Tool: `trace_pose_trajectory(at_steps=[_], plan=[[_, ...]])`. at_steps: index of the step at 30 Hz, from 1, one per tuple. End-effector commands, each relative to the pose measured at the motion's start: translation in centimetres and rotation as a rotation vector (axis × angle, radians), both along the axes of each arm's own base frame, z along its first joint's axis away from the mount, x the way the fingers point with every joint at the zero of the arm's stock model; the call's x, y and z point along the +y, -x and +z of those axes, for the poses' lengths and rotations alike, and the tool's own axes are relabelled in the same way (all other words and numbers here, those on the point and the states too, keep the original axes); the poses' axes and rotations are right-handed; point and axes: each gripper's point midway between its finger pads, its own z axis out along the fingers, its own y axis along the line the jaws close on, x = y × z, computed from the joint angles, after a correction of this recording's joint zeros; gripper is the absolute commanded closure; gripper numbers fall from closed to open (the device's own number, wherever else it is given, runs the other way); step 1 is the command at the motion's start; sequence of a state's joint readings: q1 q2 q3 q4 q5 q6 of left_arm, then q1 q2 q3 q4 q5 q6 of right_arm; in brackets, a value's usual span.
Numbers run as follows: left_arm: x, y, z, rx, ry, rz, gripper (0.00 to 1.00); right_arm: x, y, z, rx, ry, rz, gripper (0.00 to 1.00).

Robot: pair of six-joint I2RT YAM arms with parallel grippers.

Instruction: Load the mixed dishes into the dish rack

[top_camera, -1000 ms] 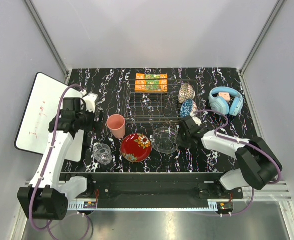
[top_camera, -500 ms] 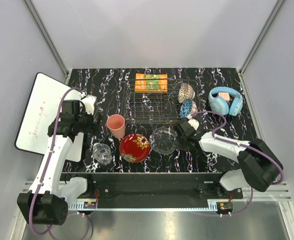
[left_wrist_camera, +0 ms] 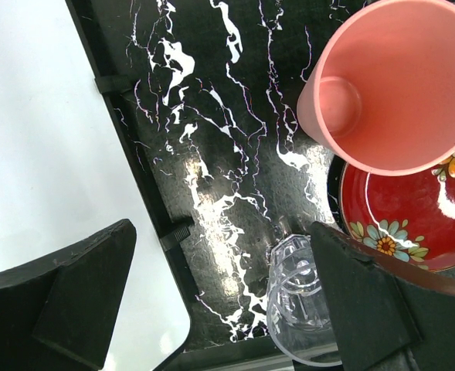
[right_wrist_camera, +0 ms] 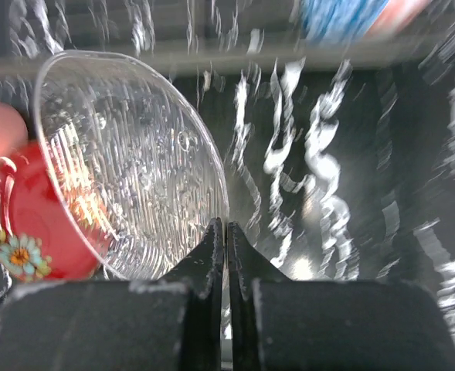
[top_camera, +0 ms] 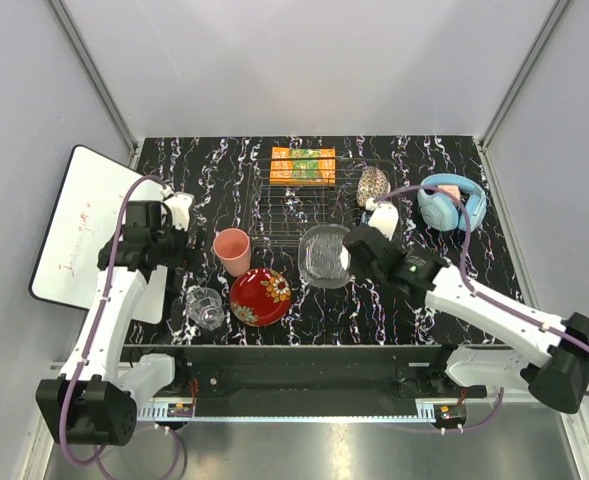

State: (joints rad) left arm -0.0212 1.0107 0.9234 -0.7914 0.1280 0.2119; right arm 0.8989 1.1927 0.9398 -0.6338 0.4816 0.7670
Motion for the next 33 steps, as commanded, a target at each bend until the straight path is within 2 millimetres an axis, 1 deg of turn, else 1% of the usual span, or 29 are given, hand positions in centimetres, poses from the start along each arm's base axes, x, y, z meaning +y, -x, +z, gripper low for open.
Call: trace_pose_trajectory(at_steps=[1,2,3,4,5,6,7,8,9,10,11,12,13,14,15,16,17,18,19,20,21,22,24,25,27,28,29,30,33], plan=[[-0.3,-1.7,2.0,-0.074,0.028,0.005,0.01,-3.5,-3.0,8.6,-0.270,0.194,0.000,1.00],[-0.4,-1.9,2.0,-0.074,0.033,0.004,0.01,-3.5,-3.8,10.2,-0.323,0.211,0.003,1.00],[-0.5,-2.2,2.1,-0.073,0.043,0.010,0.01,-3.8,-4.7,12.5,-0.386,0.238,-0.019,1.00],[-0.7,-3.2,2.4,-0.071,0.055,0.011,0.01,-4.2,-5.4,13.7,-0.427,0.335,0.018,1.00],[-0.8,-3.9,2.8,-0.074,0.065,0.014,0.01,-3.7,-6.9,15.2,-0.482,0.356,0.000,1.00],[-1.2,-4.6,3.2,-0.071,0.090,0.020,0.01,-4.2,-7.8,16.8,-0.525,0.399,-0.029,1.00],[-1.4,-6.3,4.0,-0.071,0.103,0.021,0.01,-4.4,-8.7,17.4,-0.555,0.523,0.031,1.00],[-1.6,-7.2,4.4,-0.067,0.117,0.021,0.01,-3.6,-10.5,20.0,-0.670,0.488,-0.015,1.00],[-2.2,-7.7,4.5,-0.053,0.144,0.008,0.01,-3.7,-11.4,19.5,-0.709,0.540,0.009,1.00],[-2.4,-8.7,4.2,-0.029,0.154,0.006,0.01,-3.9,-12.3,20.8,-0.787,0.651,0.059,1.00],[-2.6,-9.6,5.2,-0.046,0.161,0.001,0.01,-3.7,-13.1,23.4,-0.924,0.596,0.010,1.00],[-2.9,-9.7,5.4,-0.030,0.178,-0.007,0.01,-4.0,-14.2,23.1,-0.965,0.625,0.048,1.00],[-3.1,-9.8,5.0,-0.011,0.185,-0.010,0.01,-4.0,-14.9,23.5,-0.989,0.643,0.070,1.00],[-3.2,-9.7,4.8,-0.004,0.192,-0.016,0.01,-3.8,-16.1,22.9,-0.985,0.660,0.100,1.00],[-3.4,-9.5,4.6,-0.002,0.196,-0.027,0.01,-4.6,-17.5,23.2,-1.007,0.675,0.119,1.00],[-3.4,-9.0,4.7,-0.013,0.194,-0.034,0.01,-4.8,-18.3,23.2,-1.021,0.734,0.145,1.00],[-3.4,-8.2,3.4,0.014,0.189,-0.042,0.01,-4.6,-19.6,22.6,-1.031,0.780,0.167,1.00],[-3.3,-8.0,3.1,0.005,0.185,-0.048,0.01,-4.0,-20.4,22.9,-1.058,0.818,0.214,1.00],[-3.1,-7.5,3.0,-0.006,0.177,-0.050,0.01,-4.0,-21.8,21.8,-1.043,0.930,0.266,1.00],[-3.0,-7.3,2.7,-0.011,0.169,-0.058,0.01,-3.7,-22.5,21.8,-1.054,0.972,0.287,1.00],[-3.0,-6.9,2.0,-0.015,0.166,-0.062,0.01,-3.1,-23.2,22.7,-1.087,0.998,0.316,1.00],[-2.9,-6.7,1.7,-0.017,0.167,-0.058,0.01,-2.9,-24.4,21.6,-1.071,1.042,0.350,1.00],[-2.8,-6.6,1.2,-0.021,0.171,-0.058,0.01,-1.8,-25.5,21.6,-1.082,1.057,0.412,1.00],[-2.9,-6.6,1.1,-0.018,0.173,-0.059,0.01,-1.2,-26.2,20.3,-1.064,1.088,0.465,1.00],[-3.0,-6.6,0.9,-0.010,0.183,-0.061,0.01,-0.1,-26.8,19.2,-1.063,1.123,0.551,1.00],[-3.0,-6.5,0.9,-0.006,0.185,-0.061,0.01,0.4,-27.4,17.9,-1.045,1.133,0.577,1.00],[-2.4,-6.7,0.9,-0.007,0.191,-0.037,0.01,0.6,-27.7,17.3,-1.030,1.138,0.595,1.00],[-2.5,-6.6,0.9,-0.003,0.205,-0.040,0.01,0.7,-27.9,17.1,-1.027,1.138,0.600,1.00],[-2.3,-6.6,0.9,-0.002,0.209,-0.031,0.01,0.5,-28.5,14.5,-0.984,1.177,0.638,1.00]])
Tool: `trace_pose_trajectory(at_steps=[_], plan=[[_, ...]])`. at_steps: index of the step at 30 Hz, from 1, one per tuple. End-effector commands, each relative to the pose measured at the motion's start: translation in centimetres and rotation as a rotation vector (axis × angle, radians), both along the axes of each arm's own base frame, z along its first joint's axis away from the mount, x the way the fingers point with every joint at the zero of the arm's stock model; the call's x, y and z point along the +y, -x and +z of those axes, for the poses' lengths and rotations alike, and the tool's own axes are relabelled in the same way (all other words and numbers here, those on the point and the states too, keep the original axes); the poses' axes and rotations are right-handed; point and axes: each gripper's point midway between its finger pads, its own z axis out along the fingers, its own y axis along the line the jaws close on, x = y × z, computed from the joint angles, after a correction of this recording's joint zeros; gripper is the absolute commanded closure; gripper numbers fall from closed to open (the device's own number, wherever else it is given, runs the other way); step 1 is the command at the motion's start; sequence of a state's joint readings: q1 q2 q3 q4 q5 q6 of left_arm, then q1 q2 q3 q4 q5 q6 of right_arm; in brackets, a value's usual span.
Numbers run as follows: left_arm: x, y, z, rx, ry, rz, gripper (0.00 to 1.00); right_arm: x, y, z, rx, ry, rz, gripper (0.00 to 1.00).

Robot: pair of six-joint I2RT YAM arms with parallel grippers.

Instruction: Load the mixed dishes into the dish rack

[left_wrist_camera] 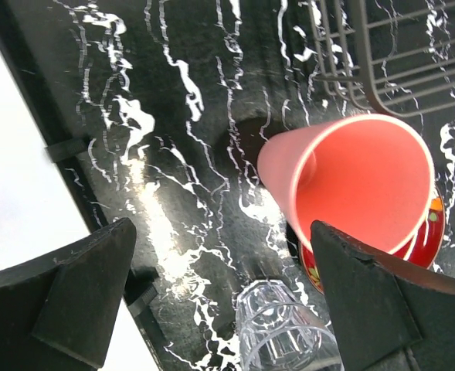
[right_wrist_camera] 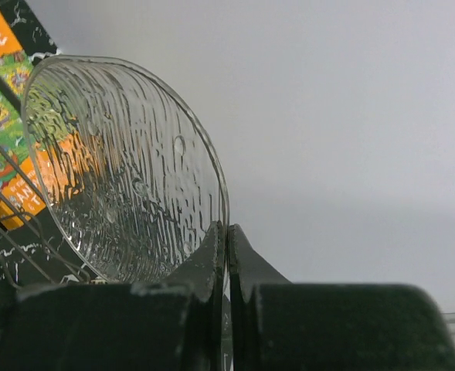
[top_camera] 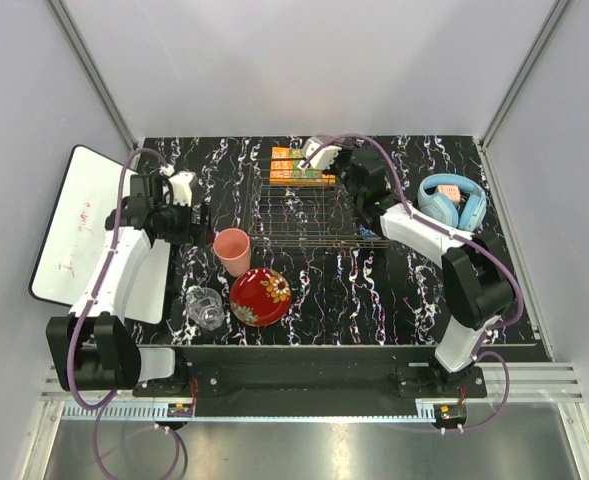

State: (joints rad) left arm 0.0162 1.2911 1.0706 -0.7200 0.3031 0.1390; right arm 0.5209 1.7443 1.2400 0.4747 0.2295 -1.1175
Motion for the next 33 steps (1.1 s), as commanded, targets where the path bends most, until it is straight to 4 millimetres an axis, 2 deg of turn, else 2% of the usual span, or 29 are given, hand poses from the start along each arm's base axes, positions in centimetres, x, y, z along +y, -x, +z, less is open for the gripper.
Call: trace_pose_trajectory(at_steps=[1,6,21,29,31,33], plan=[[0.3,-1.3,1.5,-0.082,0.026,-0.004,0.01,0.6,-0.9,0.5,-0.057,0.078,0.041,1.00],[1.2,-1.6,1.1,-0.067,0.026,0.015,0.01,0.0,-0.5,-2.7,-0.008,0.128,0.067,1.00],[2.2,-2.3,1.7,-0.072,0.047,0.048,0.01,-1.6,-0.9,-5.7,-0.020,0.336,0.095,1.00],[2.7,-2.7,1.8,-0.072,0.052,0.057,0.01,-1.0,-0.2,-8.0,0.053,0.307,0.144,1.00],[2.7,-2.7,1.9,-0.073,0.054,0.058,0.01,-0.9,-0.2,-7.9,0.049,0.272,0.142,0.93],[2.7,-2.9,2.0,-0.073,0.058,0.058,0.01,-0.8,-0.2,-7.5,0.041,0.236,0.139,0.81]])
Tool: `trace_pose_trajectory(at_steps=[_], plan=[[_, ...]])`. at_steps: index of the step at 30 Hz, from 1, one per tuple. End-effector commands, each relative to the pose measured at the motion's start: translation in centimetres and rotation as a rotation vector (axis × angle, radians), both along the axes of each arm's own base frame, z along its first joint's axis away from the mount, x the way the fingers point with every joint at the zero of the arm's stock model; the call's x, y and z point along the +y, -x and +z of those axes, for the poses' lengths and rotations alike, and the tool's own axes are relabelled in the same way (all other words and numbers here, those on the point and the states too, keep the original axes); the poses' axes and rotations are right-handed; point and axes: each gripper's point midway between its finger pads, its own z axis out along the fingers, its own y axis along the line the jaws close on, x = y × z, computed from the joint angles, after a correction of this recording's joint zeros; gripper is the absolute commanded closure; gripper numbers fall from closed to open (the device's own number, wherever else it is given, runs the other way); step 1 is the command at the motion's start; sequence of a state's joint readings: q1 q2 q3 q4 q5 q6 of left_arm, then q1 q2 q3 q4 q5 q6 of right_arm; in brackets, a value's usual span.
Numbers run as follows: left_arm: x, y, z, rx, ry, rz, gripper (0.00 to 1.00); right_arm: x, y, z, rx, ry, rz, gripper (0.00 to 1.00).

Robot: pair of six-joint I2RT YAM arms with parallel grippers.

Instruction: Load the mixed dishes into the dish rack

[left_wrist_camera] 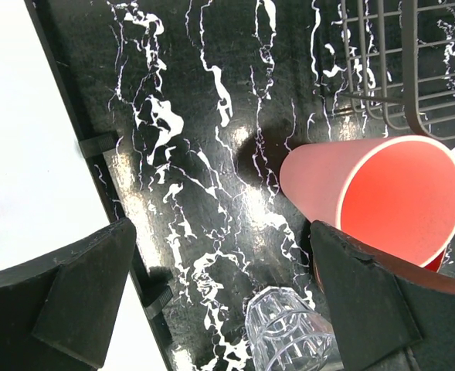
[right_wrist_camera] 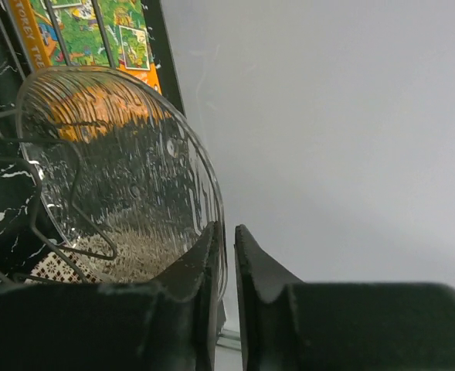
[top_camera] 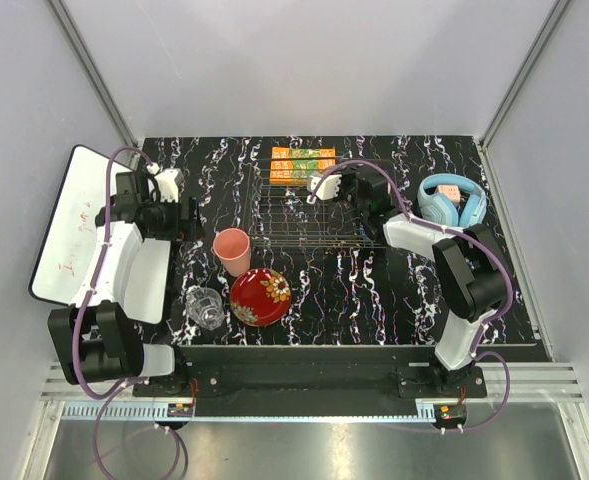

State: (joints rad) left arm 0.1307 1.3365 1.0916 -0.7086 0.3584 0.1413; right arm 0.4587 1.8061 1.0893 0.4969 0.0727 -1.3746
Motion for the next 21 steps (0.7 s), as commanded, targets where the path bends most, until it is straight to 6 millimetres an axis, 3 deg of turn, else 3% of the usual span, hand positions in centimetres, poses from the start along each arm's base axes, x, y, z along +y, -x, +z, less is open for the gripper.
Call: trace_pose_trajectory(at_steps=[1,5,7,10,12,13,14,17,20,21], plan=[[-0.1,-1.9,2.4,-0.086,0.009,-0.021,0.01,0.4,-0.1,1.6,-0.045,-0.090,0.013,0.76],[0.0,-2.0,2.9,-0.090,0.006,-0.017,0.01,0.1,0.0,2.5,-0.051,-0.143,-0.017,0.68],[0.1,-2.1,3.3,-0.097,0.005,-0.015,0.01,-0.3,0.0,3.4,-0.051,-0.210,-0.050,0.67],[0.1,-1.8,3.7,-0.107,-0.001,-0.016,0.01,-0.8,0.6,5.1,-0.052,-0.287,-0.086,0.58],[0.3,-1.7,4.0,-0.114,-0.013,-0.013,0.01,-1.0,1.3,6.2,-0.045,-0.324,-0.111,0.48],[0.4,-1.7,4.3,-0.120,-0.017,-0.010,0.01,-1.2,1.7,5.6,-0.008,-0.311,-0.124,0.40],[0.5,-1.5,4.5,-0.123,-0.025,-0.007,0.01,-1.1,2.1,5.5,0.008,-0.313,-0.131,0.20],[0.5,-1.3,5.2,-0.138,-0.032,-0.005,0.01,-1.5,3.6,5.9,0.028,-0.346,-0.167,0.01],[0.7,-1.1,6.1,-0.155,-0.046,0.002,0.01,-1.1,4.8,7.8,0.006,-0.444,-0.204,0.00],[0.8,-1.0,6.3,-0.158,-0.049,0.004,0.01,0.2,5.8,8.5,0.014,-0.489,-0.183,0.00]])
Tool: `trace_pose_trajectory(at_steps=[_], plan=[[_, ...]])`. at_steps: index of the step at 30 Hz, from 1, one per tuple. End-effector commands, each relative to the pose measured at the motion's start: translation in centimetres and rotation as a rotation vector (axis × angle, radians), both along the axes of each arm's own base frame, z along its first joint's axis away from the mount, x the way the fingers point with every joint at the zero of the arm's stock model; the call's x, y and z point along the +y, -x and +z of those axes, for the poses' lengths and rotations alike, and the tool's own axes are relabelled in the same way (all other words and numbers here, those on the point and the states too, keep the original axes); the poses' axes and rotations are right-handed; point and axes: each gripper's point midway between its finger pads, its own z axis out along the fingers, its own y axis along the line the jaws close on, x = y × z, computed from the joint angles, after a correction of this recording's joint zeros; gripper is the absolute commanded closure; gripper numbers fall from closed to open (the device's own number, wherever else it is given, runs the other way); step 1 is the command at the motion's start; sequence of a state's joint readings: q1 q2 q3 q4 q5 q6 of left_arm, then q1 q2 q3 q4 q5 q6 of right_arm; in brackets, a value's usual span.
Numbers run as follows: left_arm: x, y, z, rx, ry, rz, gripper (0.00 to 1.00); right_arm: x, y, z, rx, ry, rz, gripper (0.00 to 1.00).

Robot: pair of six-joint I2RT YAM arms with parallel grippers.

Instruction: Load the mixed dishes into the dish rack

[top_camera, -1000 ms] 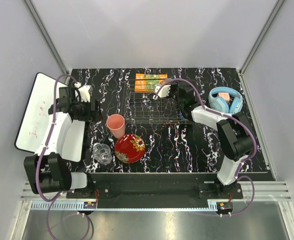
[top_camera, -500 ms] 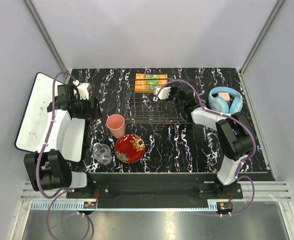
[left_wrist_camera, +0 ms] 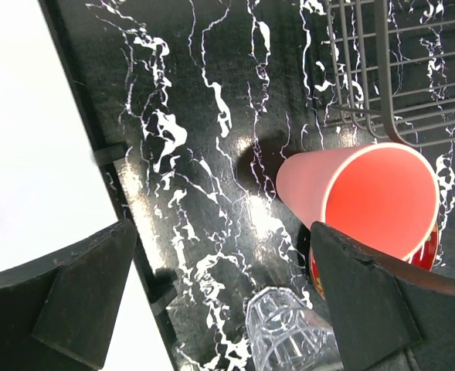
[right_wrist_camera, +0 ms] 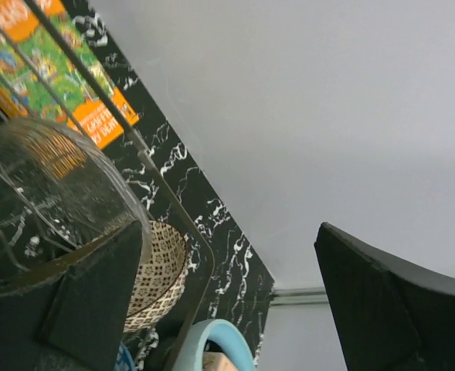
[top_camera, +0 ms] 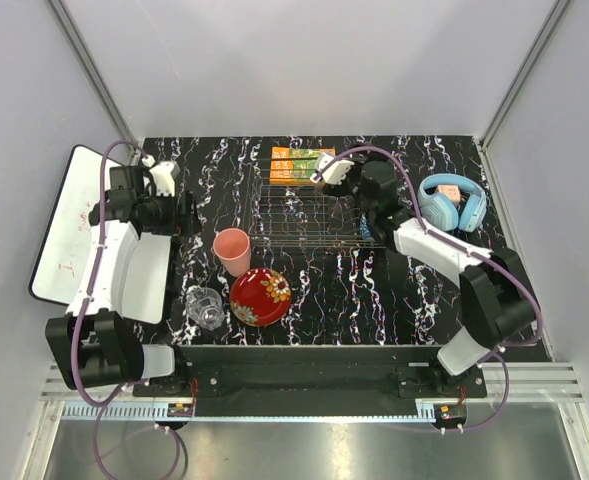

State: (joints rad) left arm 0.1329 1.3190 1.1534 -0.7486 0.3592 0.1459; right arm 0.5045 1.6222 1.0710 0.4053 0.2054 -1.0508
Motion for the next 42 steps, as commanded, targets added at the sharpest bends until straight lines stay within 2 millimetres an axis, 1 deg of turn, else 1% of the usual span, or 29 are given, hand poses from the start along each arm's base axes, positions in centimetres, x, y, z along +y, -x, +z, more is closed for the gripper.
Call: trace_pose_trajectory(at_steps=[1,4,6,7,8,9,10,12,14,15,16,18,19,21,23,24,26,27,28,31,32,33,34,36,37,38,40,41,42], plan=[[0.7,-0.7,4.2,-0.124,-0.047,0.006,0.01,1.8,2.9,3.9,-0.019,-0.222,-0.043,0.00],[1.1,-0.4,5.0,-0.146,-0.066,0.023,0.01,4.3,5.4,4.9,0.024,-0.348,-0.065,0.00],[1.0,0.1,5.3,-0.152,-0.069,0.023,0.01,4.0,6.0,5.7,0.053,-0.437,-0.159,0.00],[1.1,0.3,5.3,-0.153,-0.074,0.022,0.01,4.2,7.1,4.0,0.143,-0.423,-0.196,0.00],[1.1,0.5,5.6,-0.162,-0.080,0.024,0.01,5.3,7.8,4.9,0.209,-0.576,-0.201,0.00],[1.2,0.6,5.6,-0.163,-0.085,0.026,0.01,5.4,9.4,4.0,0.306,-0.606,-0.203,0.00],[1.3,0.9,5.7,-0.166,-0.092,0.030,0.01,7.4,10.8,3.8,0.418,-0.679,-0.113,0.00],[1.4,1.0,5.8,-0.167,-0.099,0.033,0.01,9.1,13.7,3.7,0.586,-0.891,-0.068,0.00],[1.4,1.3,6.0,-0.171,-0.103,0.035,0.01,11.6,17.0,1.2,0.807,-1.015,0.009,0.00],[1.5,1.4,6.0,-0.172,-0.105,0.038,0.01,12.5,18.1,2.0,0.850,-1.078,0.075,0.00],[1.5,1.5,6.2,-0.178,-0.108,0.038,0.01,13.5,20.4,0.0,0.981,-1.092,0.126,0.00],[1.5,1.7,6.4,-0.182,-0.108,0.038,0.01,14.9,22.3,0.6,1.078,-1.177,0.219,0.00],[1.5,1.8,6.7,-0.192,-0.112,0.039,0.01,15.3,23.9,-0.8,1.172,-1.159,0.250,0.00],[1.5,2.0,7.0,-0.200,-0.114,0.038,0.01,16.1,24.3,-0.6,1.205,-1.199,0.304,0.00],[1.6,2.2,7.3,-0.206,-0.121,0.042,0.01,16.0,25.7,-2.3,1.242,-1.226,0.323,0.00],[1.6,2.3,7.4,-0.210,-0.123,0.043,0.01,16.2,25.9,-1.0,1.187,-1.270,0.383,0.01],[1.5,2.7,7.7,-0.215,-0.126,0.039,0.01,14.9,25.1,-3.1,1.141,-1.314,0.253,0.02],[1.5,2.9,7.9,-0.217,-0.127,0.031,0.01,14.0,25.2,-4.6,1.147,-1.279,0.167,0.08],[1.1,3.4,8.1,-0.215,-0.120,0.017,0.01,13.7,24.6,-4.4,1.031,-1.225,0.102,0.15],[0.9,4.2,9.2,-0.243,-0.124,0.002,0.01,13.0,27.3,-4.7,0.827,-1.008,-0.019,0.01],[0.9,4.4,9.6,-0.253,-0.128,0.001,0.01,13.1,27.8,-5.1,0.831,-0.983,-0.029,0.00],[0.8,4.6,10.0,-0.267,-0.132,-0.004,0.01,12.9,28.3,-6.5,0.877,-0.986,-0.063,0.00],[0.8,4.7,10.1,-0.267,-0.133,-0.003,0.01,12.8,28.1,-7.6,0.974,-1.112,-0.156,0.00],[0.9,4.6,10.3,-0.264,-0.130,0.002,0.01,14.0,27.8,-8.0,1.180,-1.288,-0.091,0.00],[0.9,4.7,10.7,-0.269,-0.132,0.003,0.01,13.7,30.0,-10.6,1.400,-1.325,-0.089,0.00],[0.9,4.8,10.8,-0.268,-0.130,0.004,0.01,12.4,28.0,-11.6,1.428,-1.380,-0.127,0.00],[0.9,4.9,11.5,-0.283,-0.135,0.005,0.01,12.4,27.8,-12.3,1.434,-1.316,-0.109,0.00],[0.9,4.9,11.6,-0.286,-0.138,0.004,0.01,13.2,30.0,-13.7,1.447,-1.216,-0.134,0.00],[0.9,4.9,11.8,-0.294,-0.140,0.002,0.01,13.4,28.9,-13.6,1.333,-1.210,-0.164,0.00]])
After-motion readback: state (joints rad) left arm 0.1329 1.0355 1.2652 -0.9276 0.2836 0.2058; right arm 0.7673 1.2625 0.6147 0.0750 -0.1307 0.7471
